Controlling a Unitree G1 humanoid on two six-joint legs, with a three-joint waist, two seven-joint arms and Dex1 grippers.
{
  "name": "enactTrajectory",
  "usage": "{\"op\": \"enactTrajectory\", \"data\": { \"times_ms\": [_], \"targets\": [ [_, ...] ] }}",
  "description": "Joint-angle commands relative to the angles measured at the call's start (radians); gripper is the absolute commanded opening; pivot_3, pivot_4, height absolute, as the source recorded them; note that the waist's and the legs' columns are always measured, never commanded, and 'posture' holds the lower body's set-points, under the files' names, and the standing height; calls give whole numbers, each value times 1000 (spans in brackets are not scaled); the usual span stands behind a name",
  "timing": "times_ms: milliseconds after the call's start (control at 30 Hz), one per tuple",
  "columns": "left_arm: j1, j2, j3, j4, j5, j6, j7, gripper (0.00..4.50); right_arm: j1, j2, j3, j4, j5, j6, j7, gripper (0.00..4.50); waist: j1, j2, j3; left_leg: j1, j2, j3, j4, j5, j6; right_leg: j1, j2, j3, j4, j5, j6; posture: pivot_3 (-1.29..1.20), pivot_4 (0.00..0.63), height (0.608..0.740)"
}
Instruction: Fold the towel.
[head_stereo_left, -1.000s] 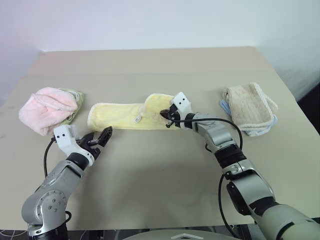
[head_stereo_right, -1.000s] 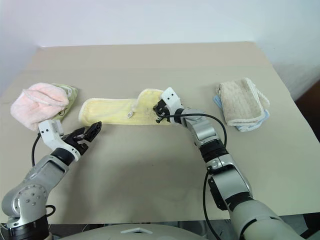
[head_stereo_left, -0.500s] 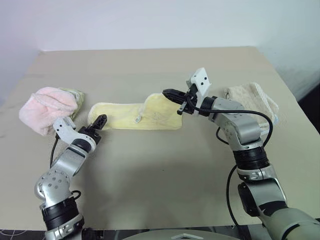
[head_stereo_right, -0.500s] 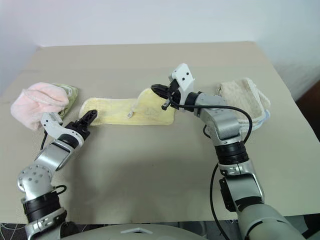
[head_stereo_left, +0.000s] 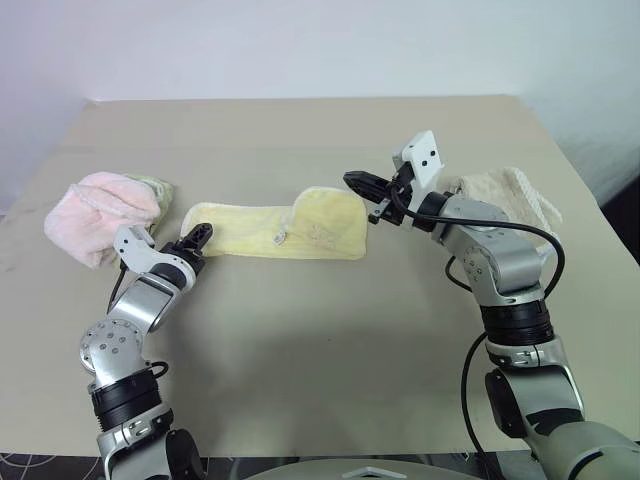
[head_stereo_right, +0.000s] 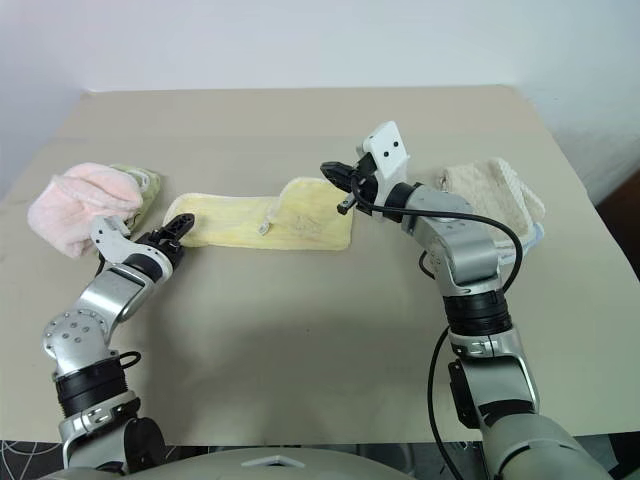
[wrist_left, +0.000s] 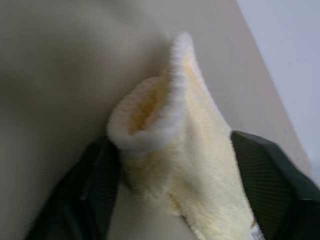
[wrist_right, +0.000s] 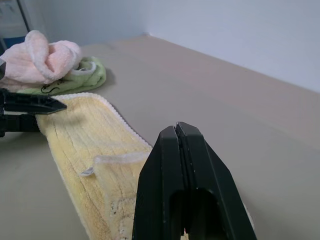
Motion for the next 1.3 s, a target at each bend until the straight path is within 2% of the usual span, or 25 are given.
{"op": "enactTrajectory", "data": {
  "times_ms": [33,200,233,400,500,600,733,800,933,1067,1167,1300],
  "targets": [
    [-1,8,3,-24,-9,-30,-23,1880,-1,-8,-13,-45,9,-5,-8,0,1,0,0,-1,0,0,0,0,0,0,0,0,0,0,0,0,150,731],
    [0,28,-10,-42,-1,-39,-61,245,7,-12,-12,-43,4,-4,-16,0,2,0,0,-1,0,0,-1,0,0,-1,0,0,0,0,0,0,150,731],
    [1,33,-11,-54,3,-49,-74,28,8,-12,-13,-41,3,-4,-19,0,2,0,0,-1,0,0,-1,0,0,-1,0,0,0,0,0,0,150,731],
    [53,94,-41,-164,29,-70,-203,28,19,-18,-21,-36,-1,-4,-38,0,-1,0,0,-1,0,0,-1,0,0,-1,0,0,-1,0,0,0,150,731],
    [42,161,-115,-218,98,-85,-298,28,21,-22,-33,-25,-2,-8,-55,0,-1,0,0,-1,0,0,-2,0,0,-2,0,1,-1,0,0,0,150,731],
    [-18,226,-282,-235,250,-117,-402,28,20,-24,-41,-2,-15,-16,-82,0,8,0,0,-1,0,0,-1,0,0,-1,0,0,-1,0,-2,0,150,731],
    [-116,256,-553,-200,470,-180,-543,28,17,-25,-57,22,-26,-27,-117,0,6,-1,0,-1,-1,1,0,0,0,0,-1,1,-3,-1,-3,0,150,731],
    [-180,245,-698,-146,595,-225,-605,28,18,-28,-66,29,-28,-32,-130,0,5,-1,0,-2,-1,2,-1,0,1,-1,0,1,-3,0,-1,0,150,731],
    [-292,177,-901,0,781,-284,-682,28,30,-31,-85,22,-34,-33,-161,0,6,0,0,-2,0,2,-3,0,1,-3,0,1,-2,0,-1,0,150,731],
    [-335,114,-970,117,892,-312,-707,28,55,-37,-106,-9,-33,-22,-190,0,-1,0,0,-3,0,2,-3,0,1,-3,0,2,-2,0,-1,0,150,731],
    [-333,81,-955,148,912,-311,-728,28,80,-41,-119,-40,-28,-10,-205,0,-1,-1,0,-3,0,2,-3,0,1,-4,0,2,-1,0,-1,0,150,731],
    [-322,51,-887,134,886,-310,-763,1002,101,-45,-123,-64,-24,0,-214,0,-1,-1,0,-3,0,2,-2,0,1,-3,0,2,-1,0,-1,0,150,731]
  ]
}}
